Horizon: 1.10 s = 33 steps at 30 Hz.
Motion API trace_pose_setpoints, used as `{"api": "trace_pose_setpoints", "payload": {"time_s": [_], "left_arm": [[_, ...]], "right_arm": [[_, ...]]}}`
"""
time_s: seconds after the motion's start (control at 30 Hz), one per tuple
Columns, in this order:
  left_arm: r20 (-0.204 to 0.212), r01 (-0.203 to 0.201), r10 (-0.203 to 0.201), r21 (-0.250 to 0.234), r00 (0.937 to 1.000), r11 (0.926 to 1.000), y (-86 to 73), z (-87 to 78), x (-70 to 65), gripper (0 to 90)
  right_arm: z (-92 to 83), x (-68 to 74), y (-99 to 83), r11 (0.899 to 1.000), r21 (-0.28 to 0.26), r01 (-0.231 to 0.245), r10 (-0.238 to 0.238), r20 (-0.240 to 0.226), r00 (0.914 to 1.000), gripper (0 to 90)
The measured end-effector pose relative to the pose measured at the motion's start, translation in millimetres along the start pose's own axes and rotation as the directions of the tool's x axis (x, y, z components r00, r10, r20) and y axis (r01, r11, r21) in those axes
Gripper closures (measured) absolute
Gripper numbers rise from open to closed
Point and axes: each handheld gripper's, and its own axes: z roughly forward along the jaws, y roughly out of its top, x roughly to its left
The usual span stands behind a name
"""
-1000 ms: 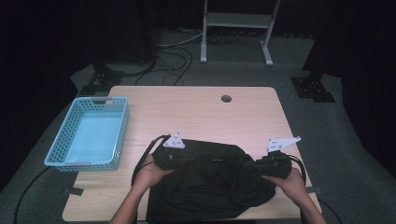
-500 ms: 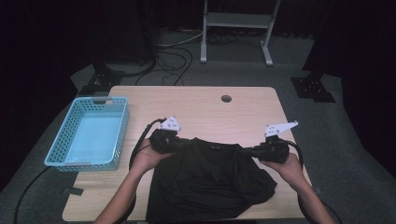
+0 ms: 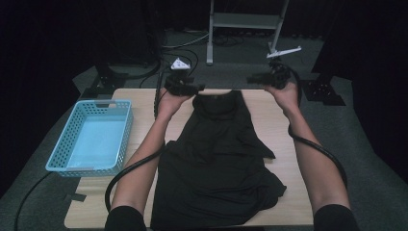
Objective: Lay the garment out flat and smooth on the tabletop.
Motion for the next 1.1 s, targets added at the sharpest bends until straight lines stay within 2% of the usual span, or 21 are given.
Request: {"api": "trace_pose_setpoints", "payload": {"time_s": [0.03,0.07,0.1,0.17,0.2,0.23,0.33,0.43,0.5,0.53,0.6,0.7,0.73,0.8,0.87,0.93,1.1], "left_arm": [[0.006,-0.001,0.001,0.022,1.0,0.9998,-10.7,2.1,-1.6,35.3],[0.004,0.0,0.0,0.046,1.0,0.999,-21.2,3.4,-3.8,28.2],[0.016,0.003,-0.005,0.065,0.9999,0.9979,-31.9,4.4,-6.9,28.2],[0.02,-0.006,0.004,0.108,0.9998,0.9941,-53.1,5.0,-16.0,22.0],[0.017,-0.013,0.011,0.131,0.9998,0.9913,-63.4,4.4,-21.5,14.7],[0.023,-0.017,0.014,0.15,0.9997,0.9886,-74.1,3.7,-27.5,14.7],[0.038,-0.054,0.047,0.223,0.9982,0.9733,-106.2,0.9,-48.1,10.3],[0.07,-0.085,0.068,0.272,0.9952,0.9586,-133.5,-5.1,-66.6,10.1],[0.097,-0.099,0.074,0.279,0.9925,0.9551,-147.7,-9.9,-77.6,9.1],[0.106,-0.126,0.099,0.297,0.9894,0.9464,-153.5,-12.5,-83.1,9.1],[0.119,-0.147,0.115,0.31,0.9862,0.9394,-163.9,-17.5,-93.6,9.1],[0.115,-0.168,0.137,0.331,0.9838,0.9285,-173.9,-22.2,-101.9,9.1],[0.118,-0.161,0.129,0.333,0.9847,0.929,-176.1,-23.2,-103.2,9.1],[0.121,-0.163,0.128,0.352,0.9844,0.9217,-179.9,-24.0,-105.6,9.1],[0.116,-0.167,0.134,0.352,0.9842,0.921,-181.4,-25.9,-108.2,8.9],[0.118,-0.172,0.139,0.359,0.9833,0.9172,-182.1,-28.3,-111.2,8.9],[0.124,-0.174,0.139,0.355,0.9826,0.9183,-187.9,-37.3,-118.4,8.9]], "right_arm": [[5.7,2.0,-10.8,0.999,0.034,0.016,-0.016,-0.012,0.9998,53.1],[13.1,6.3,-37.9,0.997,0.071,0.023,-0.02,-0.049,0.9986,52.9],[13.1,6.3,-37.9,0.997,0.071,0.023,-0.02,-0.049,0.9986,52.9],[17.3,13.0,-67.1,0.993,0.115,0.027,-0.018,-0.081,0.9965,52.3],[18.5,22.6,-95.6,0.985,0.164,0.048,-0.028,-0.122,0.9921,51.0],[18.5,22.6,-95.6,0.985,0.164,0.048,-0.028,-0.122,0.9921,51.0],[13.9,40.7,-135.6,0.968,0.229,0.102,-0.063,-0.171,0.9833,49.3],[3.5,59.5,-169.6,0.953,0.264,0.151,-0.099,-0.2,0.9749,47.8],[-6.5,71.6,-187.5,0.944,0.271,0.19,-0.134,-0.213,0.9679,51.9],[-12.1,77.4,-195.5,0.942,0.267,0.204,-0.148,-0.213,0.9657,54.0],[-22.1,87.2,-209.8,0.94,0.263,0.219,-0.161,-0.222,0.9615,55.3],[-31.2,100.0,-229.5,0.931,0.267,0.249,-0.199,-0.202,0.9591,57.3],[-32.5,103.0,-234.9,0.929,0.272,0.252,-0.201,-0.203,0.9583,58.8],[-33.3,108.9,-243.7,0.926,0.274,0.259,-0.211,-0.192,0.9584,58.8],[-33.7,113.0,-248.7,0.925,0.269,0.269,-0.225,-0.184,0.957,58.8],[-34.9,116.5,-251.4,0.927,0.265,0.267,-0.225,-0.178,0.958,58.6],[-39.3,124.1,-258.9,0.921,0.26,0.291,-0.246,-0.195,0.9496,57.0]]}}
